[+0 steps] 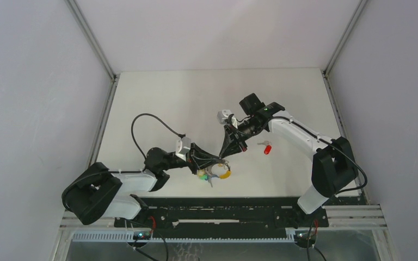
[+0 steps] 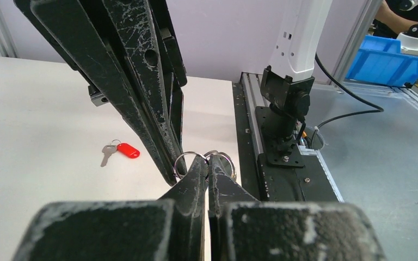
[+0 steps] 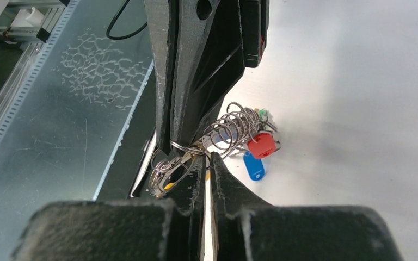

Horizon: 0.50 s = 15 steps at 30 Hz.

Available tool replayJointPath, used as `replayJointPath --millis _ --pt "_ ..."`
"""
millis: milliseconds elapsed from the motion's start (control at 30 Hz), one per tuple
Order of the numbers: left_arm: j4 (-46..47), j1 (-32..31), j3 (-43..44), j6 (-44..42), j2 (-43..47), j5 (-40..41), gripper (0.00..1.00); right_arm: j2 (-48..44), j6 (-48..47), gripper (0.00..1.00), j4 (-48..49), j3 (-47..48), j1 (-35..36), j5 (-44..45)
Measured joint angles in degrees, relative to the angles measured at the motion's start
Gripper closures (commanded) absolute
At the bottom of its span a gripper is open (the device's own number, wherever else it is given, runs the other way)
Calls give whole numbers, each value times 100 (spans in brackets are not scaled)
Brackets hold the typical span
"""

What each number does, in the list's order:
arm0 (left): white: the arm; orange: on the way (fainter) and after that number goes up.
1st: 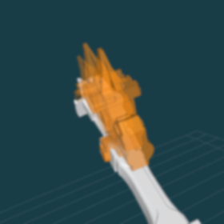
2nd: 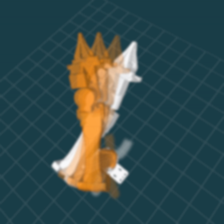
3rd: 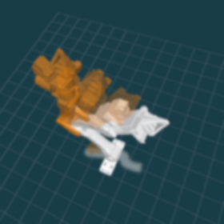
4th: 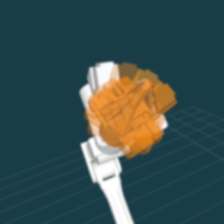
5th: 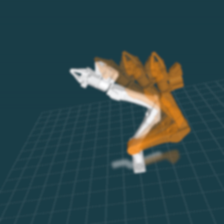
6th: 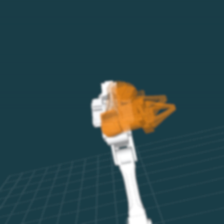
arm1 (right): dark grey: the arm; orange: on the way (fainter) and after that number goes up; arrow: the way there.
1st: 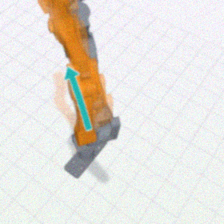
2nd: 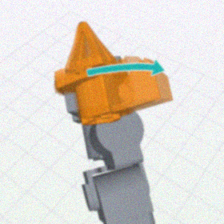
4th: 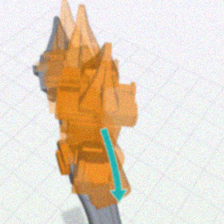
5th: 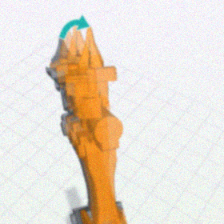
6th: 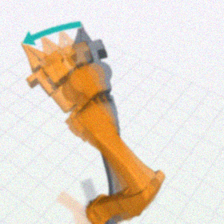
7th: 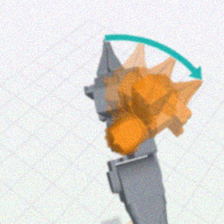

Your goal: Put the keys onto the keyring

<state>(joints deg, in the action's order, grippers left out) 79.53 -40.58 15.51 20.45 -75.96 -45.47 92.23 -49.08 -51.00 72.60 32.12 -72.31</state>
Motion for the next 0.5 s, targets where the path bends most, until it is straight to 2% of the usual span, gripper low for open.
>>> replayJointPath --millis 200,500 --pt "-63 -9 0 -7 66 -20 100 4 317 100 105 0 61 249" --pt "-304 -13 0 -9 72 -35 100 -129 1165 91 415 -2 240 1082"
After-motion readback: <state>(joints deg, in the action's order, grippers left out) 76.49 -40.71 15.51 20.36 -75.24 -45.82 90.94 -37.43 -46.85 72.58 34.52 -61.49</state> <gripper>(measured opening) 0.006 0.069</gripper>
